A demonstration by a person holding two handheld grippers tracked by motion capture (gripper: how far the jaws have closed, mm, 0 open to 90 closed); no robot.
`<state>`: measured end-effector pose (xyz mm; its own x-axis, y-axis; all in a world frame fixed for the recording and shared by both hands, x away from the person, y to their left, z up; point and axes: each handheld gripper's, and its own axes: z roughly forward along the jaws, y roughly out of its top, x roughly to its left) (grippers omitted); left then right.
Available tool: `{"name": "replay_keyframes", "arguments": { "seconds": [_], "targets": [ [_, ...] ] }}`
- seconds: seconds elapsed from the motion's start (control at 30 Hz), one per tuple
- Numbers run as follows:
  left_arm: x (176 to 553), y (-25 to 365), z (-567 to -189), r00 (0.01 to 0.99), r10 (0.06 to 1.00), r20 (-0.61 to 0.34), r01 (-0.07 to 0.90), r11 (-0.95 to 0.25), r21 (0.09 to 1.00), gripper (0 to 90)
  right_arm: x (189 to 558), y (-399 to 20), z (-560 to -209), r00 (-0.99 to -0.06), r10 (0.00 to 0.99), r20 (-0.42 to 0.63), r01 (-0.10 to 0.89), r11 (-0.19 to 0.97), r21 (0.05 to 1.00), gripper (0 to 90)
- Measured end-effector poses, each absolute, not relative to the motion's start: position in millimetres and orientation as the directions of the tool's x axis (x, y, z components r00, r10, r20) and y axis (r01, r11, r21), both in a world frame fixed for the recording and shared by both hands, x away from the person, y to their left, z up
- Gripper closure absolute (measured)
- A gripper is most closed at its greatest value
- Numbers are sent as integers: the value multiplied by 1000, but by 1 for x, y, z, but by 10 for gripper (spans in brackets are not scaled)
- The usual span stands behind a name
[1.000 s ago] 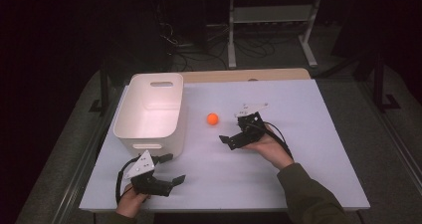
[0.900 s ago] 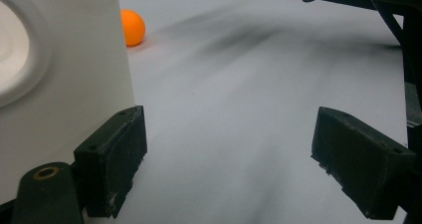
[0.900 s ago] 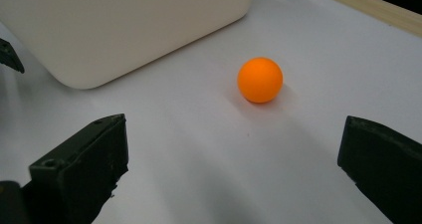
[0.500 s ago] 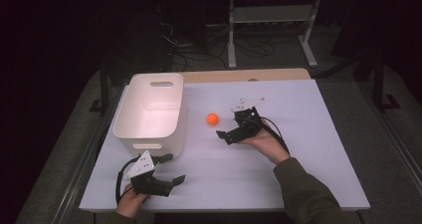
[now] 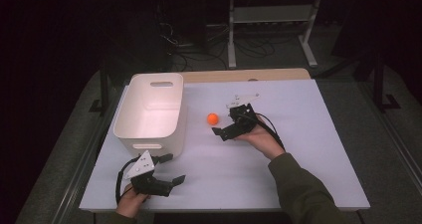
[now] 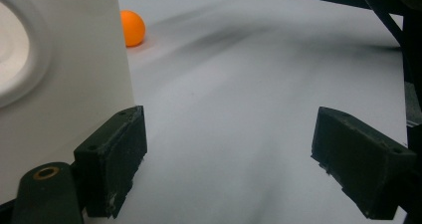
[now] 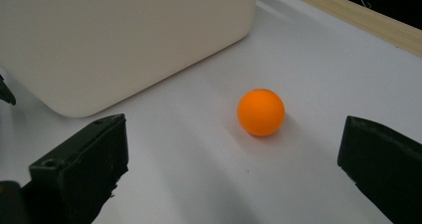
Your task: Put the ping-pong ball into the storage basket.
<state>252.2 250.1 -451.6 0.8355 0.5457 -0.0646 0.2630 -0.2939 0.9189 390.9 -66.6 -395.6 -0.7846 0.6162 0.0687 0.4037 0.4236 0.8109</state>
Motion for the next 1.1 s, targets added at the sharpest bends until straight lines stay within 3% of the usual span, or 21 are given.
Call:
{"name": "replay_keyframes", "arguments": {
  "seconds": [1.1],
  "targets": [
    [252, 250, -452, 836, 546, -62, 260, -293, 920, 141, 421, -41, -394, -785, 617, 62, 403, 432, 807, 0]
  ]
}}
